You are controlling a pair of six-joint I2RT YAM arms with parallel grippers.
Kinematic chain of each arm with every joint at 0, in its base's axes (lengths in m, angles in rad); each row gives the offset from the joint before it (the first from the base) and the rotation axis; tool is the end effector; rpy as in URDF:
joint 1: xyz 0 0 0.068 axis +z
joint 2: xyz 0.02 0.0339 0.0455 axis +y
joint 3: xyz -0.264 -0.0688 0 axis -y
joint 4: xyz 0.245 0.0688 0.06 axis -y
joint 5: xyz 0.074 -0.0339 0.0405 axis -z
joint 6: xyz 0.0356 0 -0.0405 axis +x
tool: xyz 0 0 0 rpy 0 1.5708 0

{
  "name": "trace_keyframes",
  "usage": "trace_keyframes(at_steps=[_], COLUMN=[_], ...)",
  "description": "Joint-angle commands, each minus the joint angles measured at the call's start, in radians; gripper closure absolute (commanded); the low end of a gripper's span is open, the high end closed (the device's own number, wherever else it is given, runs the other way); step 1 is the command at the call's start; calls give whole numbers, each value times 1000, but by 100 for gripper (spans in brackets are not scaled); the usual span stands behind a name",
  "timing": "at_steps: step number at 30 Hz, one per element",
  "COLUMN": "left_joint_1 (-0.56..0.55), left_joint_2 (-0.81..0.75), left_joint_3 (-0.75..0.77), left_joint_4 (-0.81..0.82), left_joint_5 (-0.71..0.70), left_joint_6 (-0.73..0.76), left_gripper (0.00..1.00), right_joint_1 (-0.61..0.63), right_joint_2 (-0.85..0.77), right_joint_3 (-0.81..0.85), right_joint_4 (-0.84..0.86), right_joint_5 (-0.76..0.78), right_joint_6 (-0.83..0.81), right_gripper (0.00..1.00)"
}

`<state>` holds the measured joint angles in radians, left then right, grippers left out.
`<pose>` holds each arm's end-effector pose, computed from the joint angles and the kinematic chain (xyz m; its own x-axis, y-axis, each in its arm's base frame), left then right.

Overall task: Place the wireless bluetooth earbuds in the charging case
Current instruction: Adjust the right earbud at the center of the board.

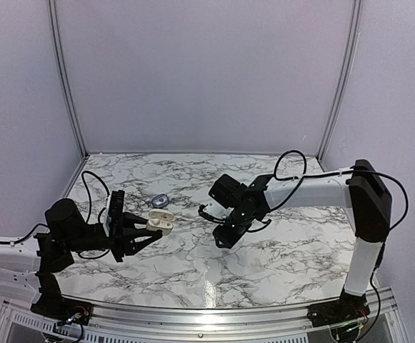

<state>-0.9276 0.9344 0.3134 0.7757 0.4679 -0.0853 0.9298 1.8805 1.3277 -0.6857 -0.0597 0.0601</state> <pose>0.1082 -0.1711 0.2484 0.0085 -0.1381 -0.9904 0.9857 0.1676 -0.0149 0.2233 0.3028 0.1838 -0.6130 -0.7214 -0.3222 -0.7763 0.6258 0.0759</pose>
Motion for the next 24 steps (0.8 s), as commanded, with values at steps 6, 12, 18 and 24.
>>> trace_keyframes(at_steps=[6,12,18,24], left_joint_1=[6,6,5,5], left_joint_2=[-31,-46,-42,-37], left_joint_3=[10,1,12,16], left_joint_4=[0,0,-1,-3], left_joint_5=[105,112,100,87], left_joint_6=[124,124,116,111], left_gripper=[100,100,100,100], right_joint_1=[7,7,0,-16], right_joint_2=[44,55,73,96], right_joint_3=[12,23,52,95], right_joint_4=[-8,-28,-42,-59], right_joint_5=[46,55,93,85], right_joint_6=[12,17,3,-21], right_gripper=[61,60,60,60])
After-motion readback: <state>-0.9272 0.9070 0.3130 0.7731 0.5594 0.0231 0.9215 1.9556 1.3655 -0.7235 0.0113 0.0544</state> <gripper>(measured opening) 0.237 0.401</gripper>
